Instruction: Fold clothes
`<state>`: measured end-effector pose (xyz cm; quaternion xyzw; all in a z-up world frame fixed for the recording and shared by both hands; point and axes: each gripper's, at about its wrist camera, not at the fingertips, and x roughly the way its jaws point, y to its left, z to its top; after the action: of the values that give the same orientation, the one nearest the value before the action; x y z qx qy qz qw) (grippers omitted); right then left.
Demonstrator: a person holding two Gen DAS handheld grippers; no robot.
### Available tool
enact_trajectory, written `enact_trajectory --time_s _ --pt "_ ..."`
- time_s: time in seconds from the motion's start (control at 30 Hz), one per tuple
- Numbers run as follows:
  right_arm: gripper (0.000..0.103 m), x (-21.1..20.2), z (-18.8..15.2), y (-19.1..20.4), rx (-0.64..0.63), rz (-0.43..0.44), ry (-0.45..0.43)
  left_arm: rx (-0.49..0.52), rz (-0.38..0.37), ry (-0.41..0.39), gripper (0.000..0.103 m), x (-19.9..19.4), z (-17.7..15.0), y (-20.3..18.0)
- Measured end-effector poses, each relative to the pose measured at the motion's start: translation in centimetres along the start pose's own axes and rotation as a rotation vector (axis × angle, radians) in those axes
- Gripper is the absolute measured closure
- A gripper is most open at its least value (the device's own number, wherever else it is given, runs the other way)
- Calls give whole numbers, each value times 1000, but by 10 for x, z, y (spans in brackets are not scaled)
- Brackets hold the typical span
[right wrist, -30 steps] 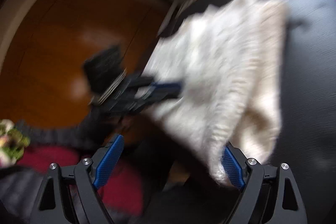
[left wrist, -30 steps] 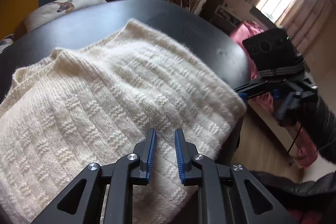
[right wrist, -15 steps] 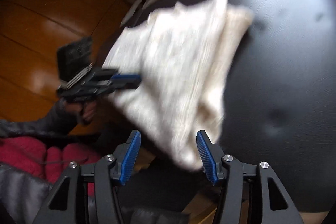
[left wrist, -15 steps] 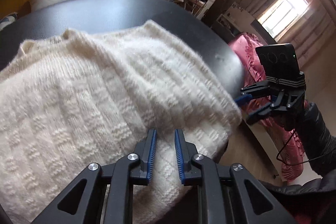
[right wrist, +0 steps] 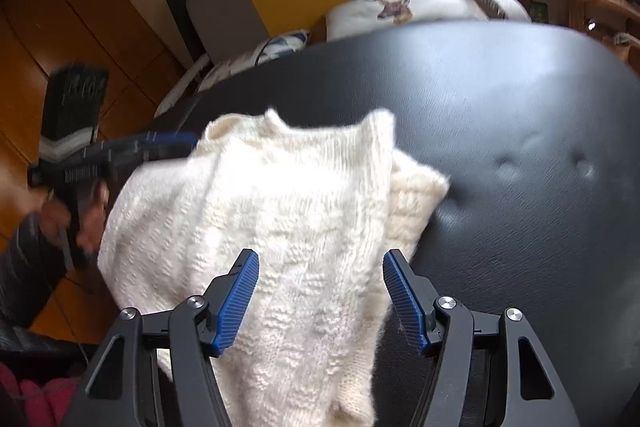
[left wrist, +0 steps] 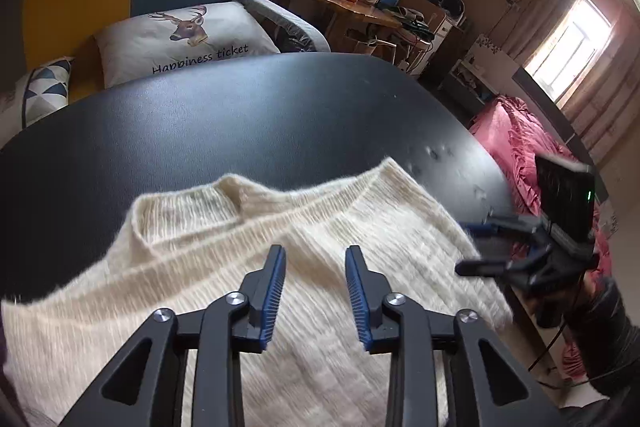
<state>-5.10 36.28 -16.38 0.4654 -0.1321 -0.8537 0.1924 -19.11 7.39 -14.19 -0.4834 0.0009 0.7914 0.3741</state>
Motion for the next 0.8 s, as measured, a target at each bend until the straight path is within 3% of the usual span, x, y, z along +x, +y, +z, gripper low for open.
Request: enact_trajectory --time_s 0.1,0.3,0.37,0.43,0.6,0.7,0.8 --pt "29 11 -10 -6 32 9 13 31 -30 56 57 18 12 1" --pt "27 9 -26 -21 80 31 -6 172 -43 295 57 74 16 -15" --pt "27 9 -28 -19 62 14 -11 204 -54 328 62 81 13 -18" --pt "27 9 -29 -16 33 -13 -16 236 -58 284 97 73 13 -25" --pt "27 12 -35 -8 -7 -69 -55 239 -46 52 98 40 18 -45" --pt "27 13 -40 -8 4 -75 -86 259 86 87 98 74 10 -45" --pt "27 11 -43 -10 11 -80 -98 234 105 101 97 94 -2 -43"
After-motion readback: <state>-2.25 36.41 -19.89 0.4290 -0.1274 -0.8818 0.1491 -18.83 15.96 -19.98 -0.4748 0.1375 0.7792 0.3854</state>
